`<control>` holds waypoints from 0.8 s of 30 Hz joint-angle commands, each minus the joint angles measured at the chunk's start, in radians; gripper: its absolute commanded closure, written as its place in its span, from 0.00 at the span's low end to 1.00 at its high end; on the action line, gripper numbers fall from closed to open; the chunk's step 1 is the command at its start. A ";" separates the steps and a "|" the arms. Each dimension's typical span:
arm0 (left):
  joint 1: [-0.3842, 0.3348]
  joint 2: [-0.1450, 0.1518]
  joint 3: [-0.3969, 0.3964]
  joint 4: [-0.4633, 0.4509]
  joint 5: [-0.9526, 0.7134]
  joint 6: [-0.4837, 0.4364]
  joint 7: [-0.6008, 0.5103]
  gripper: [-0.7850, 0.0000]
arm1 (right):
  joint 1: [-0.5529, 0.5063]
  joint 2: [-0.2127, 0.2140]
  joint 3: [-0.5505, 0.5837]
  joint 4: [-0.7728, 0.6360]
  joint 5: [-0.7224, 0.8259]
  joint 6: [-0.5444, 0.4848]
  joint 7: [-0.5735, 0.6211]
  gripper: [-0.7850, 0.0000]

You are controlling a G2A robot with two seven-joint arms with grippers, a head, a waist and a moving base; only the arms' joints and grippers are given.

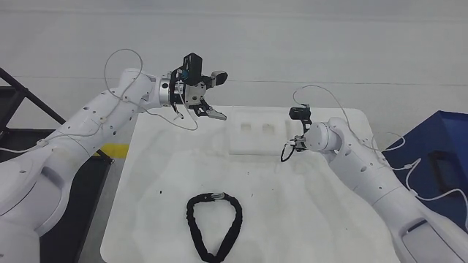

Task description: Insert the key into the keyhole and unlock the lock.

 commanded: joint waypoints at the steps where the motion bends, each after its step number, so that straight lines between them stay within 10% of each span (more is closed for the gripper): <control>1: 0.000 0.000 0.000 0.000 0.000 0.000 0.000 0.00 | -0.003 0.003 0.009 -0.013 -0.009 0.003 0.007 1.00; 24: 0.000 0.000 0.000 0.000 0.000 0.000 0.000 0.00 | -0.185 0.104 0.318 -0.406 0.085 -0.114 0.171 1.00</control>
